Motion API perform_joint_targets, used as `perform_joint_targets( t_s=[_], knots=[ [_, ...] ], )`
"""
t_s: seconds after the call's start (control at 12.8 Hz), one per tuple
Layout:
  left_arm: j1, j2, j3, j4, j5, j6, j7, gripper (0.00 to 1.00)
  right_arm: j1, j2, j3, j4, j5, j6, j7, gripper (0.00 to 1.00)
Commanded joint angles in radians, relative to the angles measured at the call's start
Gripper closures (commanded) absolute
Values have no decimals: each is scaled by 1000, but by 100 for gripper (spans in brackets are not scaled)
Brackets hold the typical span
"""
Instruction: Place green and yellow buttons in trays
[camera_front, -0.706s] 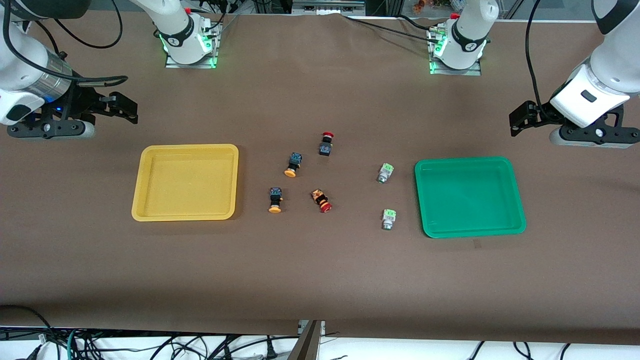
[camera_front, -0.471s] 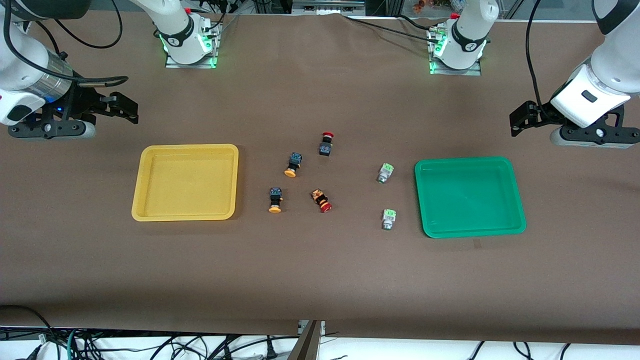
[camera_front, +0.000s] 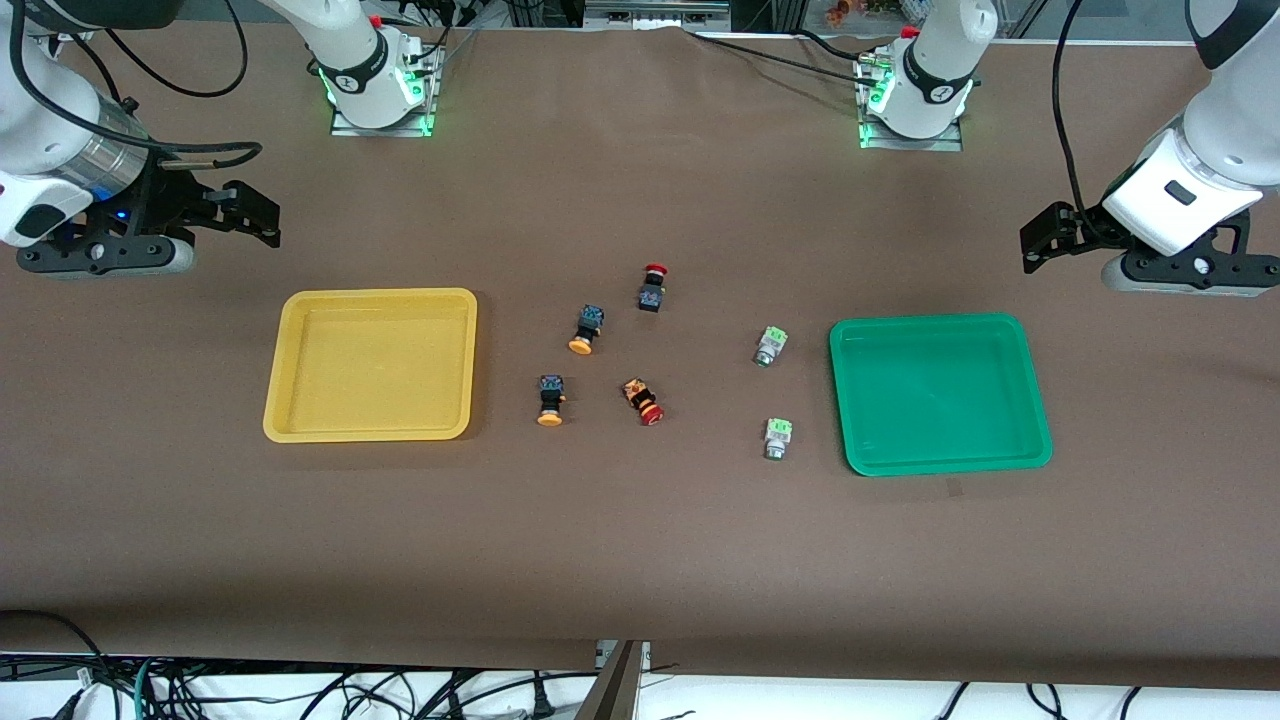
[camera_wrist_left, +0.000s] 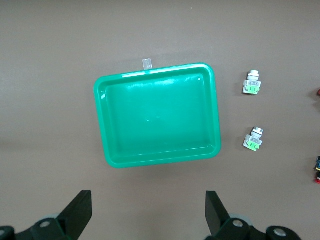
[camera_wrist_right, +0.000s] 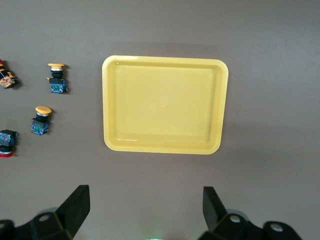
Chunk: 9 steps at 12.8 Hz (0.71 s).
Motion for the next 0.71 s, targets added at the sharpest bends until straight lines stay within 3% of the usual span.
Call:
perform_joint_targets(
  t_s=[0.0,0.16,0.39,0.63],
  knots=[
    [2,-3,-1,8,10,-5,-4,0,1,22,3,15,23,65,-7,0],
    [-1,3,-5,7,8,-32,-1,0,2,82,3,18,41,99,-10,0],
    [-15,94,-17,7,-19,-143,11,0,53,189,7,26,36,92,-12,0],
    [-40,268,-24,62,-95,-39,6,0,114,314,10,29,46,227,-4,0]
  ],
)
